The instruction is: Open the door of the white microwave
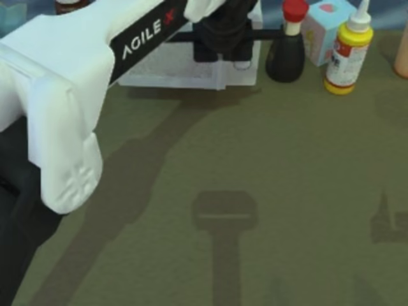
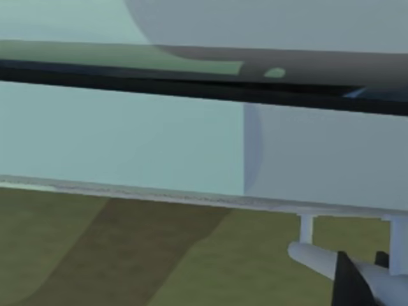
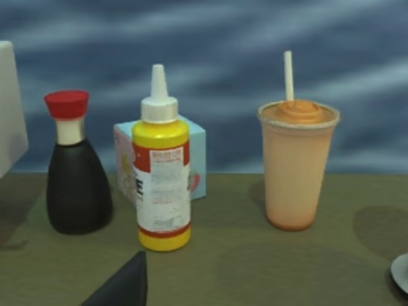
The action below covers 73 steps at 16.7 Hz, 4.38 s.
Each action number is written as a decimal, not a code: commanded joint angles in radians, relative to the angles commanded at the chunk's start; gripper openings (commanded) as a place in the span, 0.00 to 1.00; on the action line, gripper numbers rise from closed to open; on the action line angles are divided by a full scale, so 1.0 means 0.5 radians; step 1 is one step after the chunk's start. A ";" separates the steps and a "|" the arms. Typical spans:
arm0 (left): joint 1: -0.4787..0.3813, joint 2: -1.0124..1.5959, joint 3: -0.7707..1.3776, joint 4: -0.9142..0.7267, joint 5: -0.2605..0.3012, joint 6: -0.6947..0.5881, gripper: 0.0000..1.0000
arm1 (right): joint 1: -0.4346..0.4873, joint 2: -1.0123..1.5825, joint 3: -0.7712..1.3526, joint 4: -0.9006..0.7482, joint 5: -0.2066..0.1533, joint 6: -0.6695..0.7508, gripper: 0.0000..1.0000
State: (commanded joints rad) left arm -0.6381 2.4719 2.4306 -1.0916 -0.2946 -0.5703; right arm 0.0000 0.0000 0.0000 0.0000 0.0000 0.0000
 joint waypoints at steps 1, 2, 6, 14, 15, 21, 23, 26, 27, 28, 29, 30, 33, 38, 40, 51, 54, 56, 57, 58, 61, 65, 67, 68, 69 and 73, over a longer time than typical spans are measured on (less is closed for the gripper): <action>0.000 -0.006 -0.007 0.006 -0.001 0.004 0.00 | 0.000 0.000 0.000 0.000 0.000 0.000 1.00; 0.002 -0.024 -0.036 0.022 -0.002 0.018 0.00 | 0.000 0.000 0.000 0.000 0.000 0.000 1.00; 0.020 -0.148 -0.260 0.133 0.024 0.092 0.00 | 0.000 0.000 0.000 0.000 0.000 0.000 1.00; 0.025 -0.188 -0.319 0.169 0.034 0.113 0.00 | 0.000 0.000 0.000 0.000 0.000 0.000 1.00; 0.025 -0.188 -0.319 0.169 0.034 0.113 0.00 | 0.000 0.000 0.000 0.000 0.000 0.000 1.00; 0.025 -0.188 -0.319 0.169 0.034 0.113 0.00 | 0.000 0.000 0.000 0.000 0.000 0.000 1.00; 0.025 -0.188 -0.319 0.169 0.034 0.113 0.00 | 0.000 0.000 0.000 0.000 0.000 0.000 1.00; 0.025 -0.188 -0.319 0.169 0.034 0.113 0.00 | 0.000 0.000 0.000 0.000 0.000 0.000 1.00; 0.025 -0.188 -0.319 0.169 0.034 0.113 0.00 | 0.000 0.000 0.000 0.000 0.000 0.000 1.00; 0.025 -0.188 -0.319 0.169 0.034 0.113 0.00 | 0.000 0.000 0.000 0.000 0.000 0.000 1.00; 0.025 -0.188 -0.319 0.169 0.034 0.113 0.00 | 0.000 0.000 0.000 0.000 0.000 0.000 1.00; 0.025 -0.188 -0.319 0.169 0.034 0.113 0.00 | 0.000 0.000 0.000 0.000 0.000 0.000 1.00; 0.007 -0.177 -0.319 0.172 0.047 0.103 0.00 | 0.000 0.000 0.000 0.000 0.000 0.000 1.00; 0.023 -0.280 -0.483 0.260 0.071 0.178 0.00 | 0.000 0.000 0.000 0.000 0.000 0.000 1.00; 0.031 -0.331 -0.567 0.305 0.085 0.217 0.00 | 0.000 0.000 0.000 0.000 0.000 0.000 1.00; 0.033 -0.348 -0.599 0.320 0.090 0.232 0.00 | 0.000 0.000 0.000 0.000 0.000 0.000 1.00; 0.033 -0.348 -0.599 0.320 0.090 0.232 0.00 | 0.000 0.000 0.000 0.000 0.000 0.000 1.00; 0.033 -0.348 -0.599 0.320 0.090 0.232 0.00 | 0.000 0.000 0.000 0.000 0.000 0.000 1.00; 0.033 -0.348 -0.599 0.320 0.090 0.232 0.00 | 0.000 0.000 0.000 0.000 0.000 0.000 1.00; 0.033 -0.348 -0.599 0.320 0.090 0.232 0.00 | 0.000 0.000 0.000 0.000 0.000 0.000 1.00; 0.033 -0.348 -0.599 0.320 0.090 0.232 0.00 | 0.000 0.000 0.000 0.000 0.000 0.000 1.00; 0.033 -0.348 -0.599 0.320 0.090 0.232 0.00 | 0.000 0.000 0.000 0.000 0.000 0.000 1.00; 0.015 -0.338 -0.601 0.323 0.103 0.222 0.00 | 0.000 0.000 0.000 0.000 0.000 0.000 1.00; 0.016 -0.343 -0.607 0.326 0.104 0.226 0.00 | 0.000 0.000 0.000 0.000 0.000 0.000 1.00; 0.019 -0.358 -0.632 0.339 0.109 0.239 0.00 | 0.000 0.000 0.000 0.000 0.000 0.000 1.00; 0.040 -0.469 -0.801 0.430 0.144 0.335 0.00 | 0.000 0.000 0.000 0.000 0.000 0.000 1.00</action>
State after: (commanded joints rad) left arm -0.6178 2.2376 2.0302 -0.8765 -0.2223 -0.4029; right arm 0.0000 0.0000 0.0000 0.0000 0.0000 0.0000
